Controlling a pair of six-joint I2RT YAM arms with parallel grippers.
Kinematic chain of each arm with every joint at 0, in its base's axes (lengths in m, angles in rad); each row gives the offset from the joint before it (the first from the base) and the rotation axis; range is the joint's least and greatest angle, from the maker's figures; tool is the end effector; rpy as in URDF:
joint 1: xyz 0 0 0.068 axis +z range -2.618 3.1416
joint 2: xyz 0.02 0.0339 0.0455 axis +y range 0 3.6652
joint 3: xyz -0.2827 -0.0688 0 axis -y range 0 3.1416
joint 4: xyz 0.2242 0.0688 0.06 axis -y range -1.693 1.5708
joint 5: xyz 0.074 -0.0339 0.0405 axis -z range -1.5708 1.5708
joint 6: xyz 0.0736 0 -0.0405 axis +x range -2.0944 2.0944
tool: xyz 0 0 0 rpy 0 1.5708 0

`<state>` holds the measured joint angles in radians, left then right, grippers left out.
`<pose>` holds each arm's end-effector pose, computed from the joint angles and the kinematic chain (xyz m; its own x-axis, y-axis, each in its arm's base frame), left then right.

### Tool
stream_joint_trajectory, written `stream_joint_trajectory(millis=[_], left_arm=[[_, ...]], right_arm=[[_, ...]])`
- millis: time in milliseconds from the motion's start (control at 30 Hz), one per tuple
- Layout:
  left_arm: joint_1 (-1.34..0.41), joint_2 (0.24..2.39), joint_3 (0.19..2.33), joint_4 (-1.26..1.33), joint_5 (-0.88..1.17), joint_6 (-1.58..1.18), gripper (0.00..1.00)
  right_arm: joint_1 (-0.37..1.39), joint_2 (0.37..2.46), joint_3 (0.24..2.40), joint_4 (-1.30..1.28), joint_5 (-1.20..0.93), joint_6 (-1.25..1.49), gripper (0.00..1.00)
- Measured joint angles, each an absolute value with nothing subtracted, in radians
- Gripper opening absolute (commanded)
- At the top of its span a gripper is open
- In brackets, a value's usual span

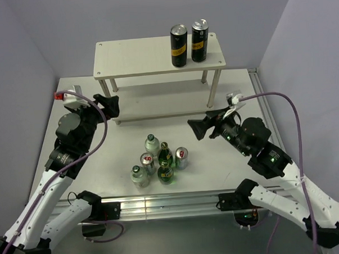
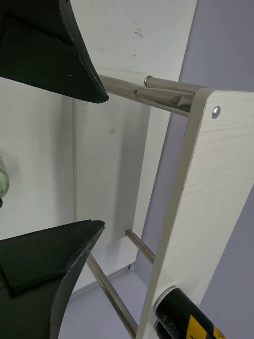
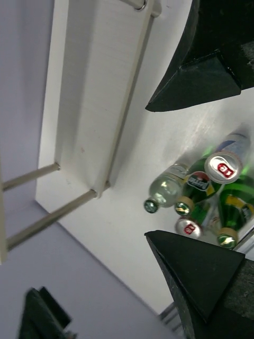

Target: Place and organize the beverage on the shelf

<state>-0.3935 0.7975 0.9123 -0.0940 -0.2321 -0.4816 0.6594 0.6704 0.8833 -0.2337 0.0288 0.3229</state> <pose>0.1764 -0.0549 0.4041 -0.0574 -0.4642 -0.8838 0.1514 0.8710 -0.4673 0.1218 0.0917 0.3921 -0.2027 0.2442 -0.9483 -0.5539 0.7700 0.3167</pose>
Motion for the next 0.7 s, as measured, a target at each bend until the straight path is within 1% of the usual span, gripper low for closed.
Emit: stream_joint_trajectory(millis=[67,200,233,300,400,567,700], left_arm=[[-0.462,0.785,0.909,-0.111,-0.311,-0.462,0.99],[-0.555,0.799,0.912,-0.144,-0.426,-0.441,0.99],[-0.570,0.811,0.914,-0.152,-0.448,-0.438,0.99],[-0.595,0.833,0.915,-0.165,-0.481,-0.433,0.99],[-0.621,0.844,0.911,-0.179,-0.496,-0.430,0.99],[-0.633,0.825,0.890,-0.163,-0.497,-0.430,0.99],[-0.635,0.828,0.876,-0.162,-0.499,-0.431,1.00]], right_arm=[[0.794,0.675,0.890,-0.259,0.146,0.277,1.00],[1.225,0.723,0.893,-0.274,0.522,0.210,1.00],[1.296,0.749,0.894,-0.274,0.595,0.205,1.00],[1.385,0.815,0.895,-0.282,0.709,0.220,1.00],[1.417,0.895,0.877,-0.284,0.770,0.260,1.00],[1.374,0.946,0.836,-0.268,0.708,0.350,1.00],[1.336,1.056,0.838,-0.219,0.680,0.376,1.00]])
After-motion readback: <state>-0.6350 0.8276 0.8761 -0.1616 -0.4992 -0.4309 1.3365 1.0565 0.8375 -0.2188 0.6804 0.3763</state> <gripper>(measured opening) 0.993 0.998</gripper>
